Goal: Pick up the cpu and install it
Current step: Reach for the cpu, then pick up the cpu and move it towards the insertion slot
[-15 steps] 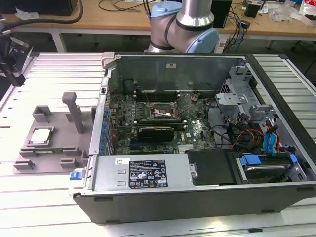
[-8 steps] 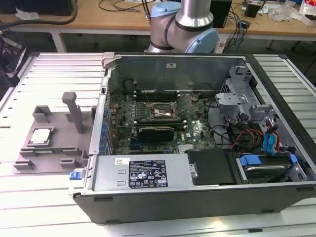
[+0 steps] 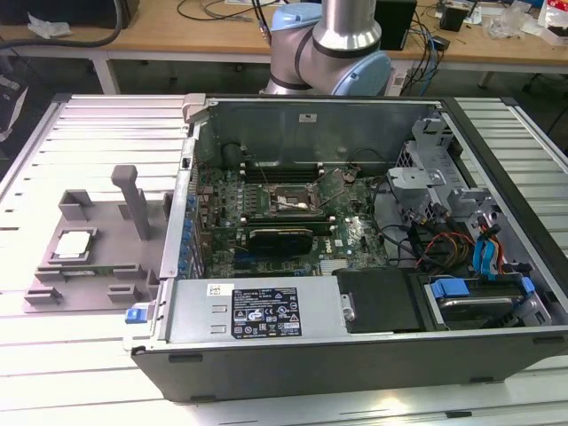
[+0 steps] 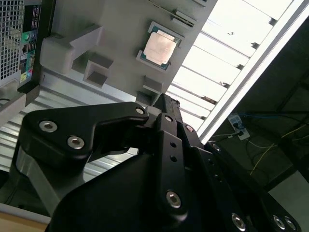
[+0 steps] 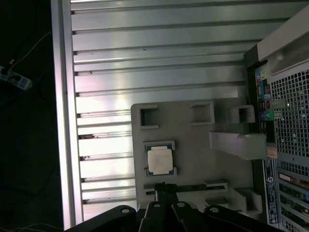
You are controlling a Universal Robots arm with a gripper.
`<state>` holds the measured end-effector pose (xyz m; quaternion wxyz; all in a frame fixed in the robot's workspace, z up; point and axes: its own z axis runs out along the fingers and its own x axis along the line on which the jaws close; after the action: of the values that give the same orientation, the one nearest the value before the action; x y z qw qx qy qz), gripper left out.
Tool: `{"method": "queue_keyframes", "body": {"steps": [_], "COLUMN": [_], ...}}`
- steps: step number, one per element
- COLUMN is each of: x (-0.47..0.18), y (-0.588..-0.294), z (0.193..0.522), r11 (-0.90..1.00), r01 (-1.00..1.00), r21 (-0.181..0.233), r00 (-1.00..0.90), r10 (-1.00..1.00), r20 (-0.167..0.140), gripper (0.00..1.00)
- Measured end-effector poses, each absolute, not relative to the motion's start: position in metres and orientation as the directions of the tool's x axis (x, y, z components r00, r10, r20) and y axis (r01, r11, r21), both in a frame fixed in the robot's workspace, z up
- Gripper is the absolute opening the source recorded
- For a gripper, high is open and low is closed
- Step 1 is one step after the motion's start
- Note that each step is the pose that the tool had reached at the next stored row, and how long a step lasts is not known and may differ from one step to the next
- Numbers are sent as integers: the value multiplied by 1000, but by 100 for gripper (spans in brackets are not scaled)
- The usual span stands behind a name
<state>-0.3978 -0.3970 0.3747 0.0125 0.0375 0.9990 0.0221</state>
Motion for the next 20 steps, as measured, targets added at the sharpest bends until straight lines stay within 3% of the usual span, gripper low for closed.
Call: {"method": "queue_keyframes", "body": {"steps": [15, 18, 19, 20], "x": [-399, -399, -399, -399], "y": [-397, -397, -397, -397], "z": [374, 374, 374, 374], "r11": [996, 996, 996, 996], "r01": [74, 74, 74, 74], "r21": [45, 45, 45, 45], "r00": [-997, -997, -997, -997], "r10": [75, 75, 75, 76], "r20": [-23, -23, -23, -23], "gripper": [11, 29, 29, 42]}}
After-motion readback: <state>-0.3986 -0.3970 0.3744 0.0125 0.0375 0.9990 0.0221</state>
